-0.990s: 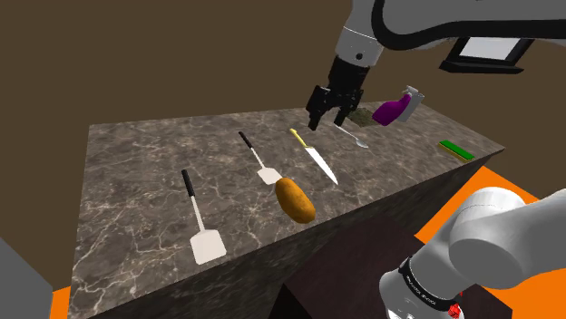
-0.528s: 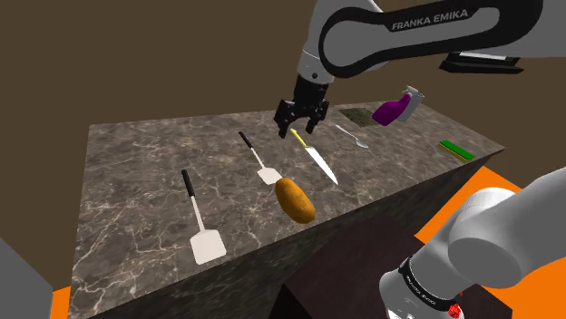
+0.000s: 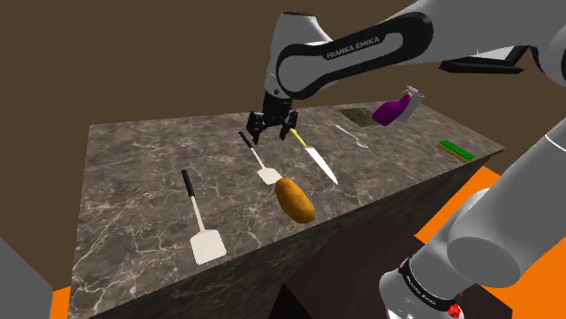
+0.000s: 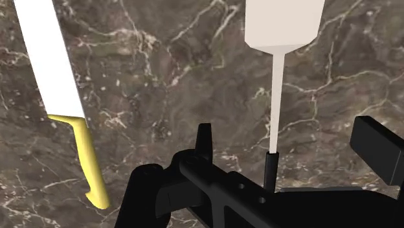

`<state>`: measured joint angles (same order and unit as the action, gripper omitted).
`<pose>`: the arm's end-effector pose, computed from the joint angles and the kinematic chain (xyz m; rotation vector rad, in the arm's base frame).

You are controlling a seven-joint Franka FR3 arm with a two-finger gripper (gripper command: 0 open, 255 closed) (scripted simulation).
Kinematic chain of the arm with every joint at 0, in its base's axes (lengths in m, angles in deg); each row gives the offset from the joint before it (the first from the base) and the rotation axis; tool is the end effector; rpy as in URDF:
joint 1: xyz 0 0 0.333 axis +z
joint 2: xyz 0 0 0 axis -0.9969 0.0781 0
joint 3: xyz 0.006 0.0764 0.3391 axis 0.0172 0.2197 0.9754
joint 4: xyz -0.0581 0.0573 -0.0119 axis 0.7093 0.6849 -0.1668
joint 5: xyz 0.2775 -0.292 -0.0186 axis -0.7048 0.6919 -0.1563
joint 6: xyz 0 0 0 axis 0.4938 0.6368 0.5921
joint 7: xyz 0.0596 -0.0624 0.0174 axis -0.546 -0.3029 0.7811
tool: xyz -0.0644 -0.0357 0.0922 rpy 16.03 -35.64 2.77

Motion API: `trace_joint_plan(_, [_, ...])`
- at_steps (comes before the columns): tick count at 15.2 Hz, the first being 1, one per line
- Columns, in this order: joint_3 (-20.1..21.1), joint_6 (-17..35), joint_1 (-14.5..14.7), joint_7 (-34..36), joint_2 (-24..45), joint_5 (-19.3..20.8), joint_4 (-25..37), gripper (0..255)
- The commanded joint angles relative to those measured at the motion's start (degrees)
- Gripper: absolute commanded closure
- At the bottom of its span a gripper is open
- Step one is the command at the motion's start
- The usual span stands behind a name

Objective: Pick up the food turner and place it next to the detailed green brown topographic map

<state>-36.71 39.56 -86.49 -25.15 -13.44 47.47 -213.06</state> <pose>0.5380 0.1090 0.4228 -3.1153 0.3619 -0.0967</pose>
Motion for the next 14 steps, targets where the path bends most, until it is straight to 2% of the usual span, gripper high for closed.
trace_joint_plan(1, [0.26, 1.22, 0.2, 2.16, 4.71, 1.86, 3.36, 0])
trace_joint_plan(3, [0.15, 2.16, 0.54, 3.81, 8.71, 3.46, 6.26, 0])
trace_joint_plan(10, [-0.21, 6.89, 0.75, 4.6, 11.92, 4.62, 4.64, 0])
trace_joint_plan(14, [-0.24, 7.28, 0.77, 4.67, 12.21, 4.73, 4.54, 0])
